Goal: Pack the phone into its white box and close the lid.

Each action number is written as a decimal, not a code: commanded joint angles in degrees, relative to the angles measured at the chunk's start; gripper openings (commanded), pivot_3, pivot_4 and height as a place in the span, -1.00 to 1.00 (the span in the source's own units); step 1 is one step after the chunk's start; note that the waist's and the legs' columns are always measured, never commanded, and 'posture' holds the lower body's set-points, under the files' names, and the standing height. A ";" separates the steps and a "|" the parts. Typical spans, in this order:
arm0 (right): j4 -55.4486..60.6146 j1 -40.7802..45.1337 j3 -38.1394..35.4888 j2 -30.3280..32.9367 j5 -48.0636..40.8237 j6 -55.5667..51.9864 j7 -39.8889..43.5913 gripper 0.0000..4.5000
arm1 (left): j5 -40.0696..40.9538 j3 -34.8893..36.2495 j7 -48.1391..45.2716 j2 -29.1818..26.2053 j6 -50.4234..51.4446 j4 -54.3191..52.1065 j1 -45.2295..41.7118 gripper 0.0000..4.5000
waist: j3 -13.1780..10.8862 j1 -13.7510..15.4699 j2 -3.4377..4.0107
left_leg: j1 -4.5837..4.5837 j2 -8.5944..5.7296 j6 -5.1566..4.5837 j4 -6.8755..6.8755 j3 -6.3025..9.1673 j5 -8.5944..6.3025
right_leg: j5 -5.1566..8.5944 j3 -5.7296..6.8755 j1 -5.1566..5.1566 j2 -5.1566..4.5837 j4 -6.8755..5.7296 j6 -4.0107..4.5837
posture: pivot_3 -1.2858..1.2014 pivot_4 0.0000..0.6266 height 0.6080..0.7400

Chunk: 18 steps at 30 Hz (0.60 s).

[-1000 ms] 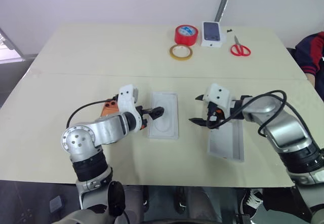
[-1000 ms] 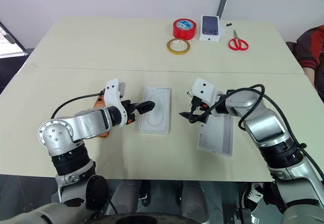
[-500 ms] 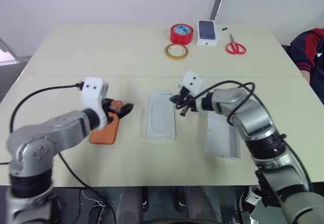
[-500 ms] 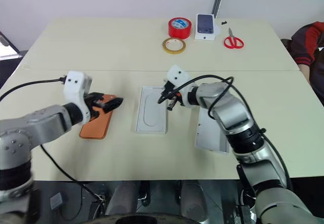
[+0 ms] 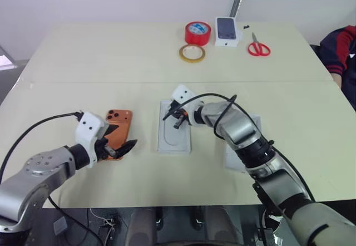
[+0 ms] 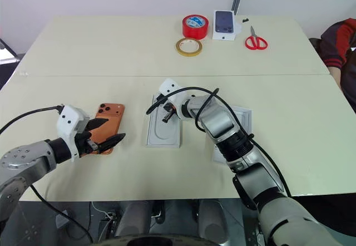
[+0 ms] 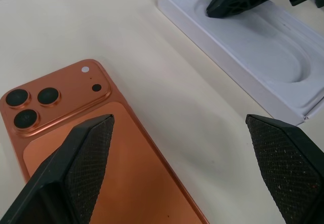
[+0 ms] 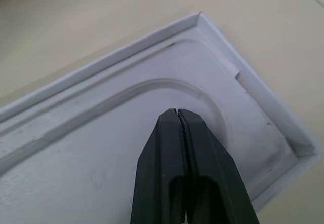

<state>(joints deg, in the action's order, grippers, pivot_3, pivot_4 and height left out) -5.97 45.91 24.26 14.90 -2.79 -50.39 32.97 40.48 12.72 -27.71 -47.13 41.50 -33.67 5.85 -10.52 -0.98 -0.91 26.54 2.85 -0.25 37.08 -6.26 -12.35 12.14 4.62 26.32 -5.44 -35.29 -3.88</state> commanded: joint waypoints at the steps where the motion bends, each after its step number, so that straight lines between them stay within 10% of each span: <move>1: 1.32 0.82 0.57 0.49 1.70 1.19 0.02 -0.99 | -0.58 2.15 -0.99 0.57 -1.32 -2.51 0.60 0.95 | 0.00 -0.01 0.00 | -0.02 0.00 -0.01 0.04 0.00 0.00 | 0.00 0.00 -0.02 0.01 -0.04 0.00 | 0.03 -0.52 1.00; 18: 12.06 1.79 1.14 -6.00 -4.61 -2.52 5.33 -1.00 | 6.80 14.94 14.73 5.66 19.75 8.43 -8.23 0.97 | 0.02 0.00 -0.04 | -0.22 0.10 0.19 0.16 0.20 0.30 | -0.14 0.04 -0.02 0.41 -0.77 -0.26 | 0.03 -0.52 1.00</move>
<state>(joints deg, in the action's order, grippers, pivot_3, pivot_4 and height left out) 3.88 45.99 24.54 9.44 -7.12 -52.94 37.91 46.36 25.96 -14.38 -40.95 58.57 -24.95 -1.92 -10.50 -0.98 -0.94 26.32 2.95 -0.04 37.24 -6.05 -12.04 12.00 4.66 26.30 -5.04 -36.08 -4.13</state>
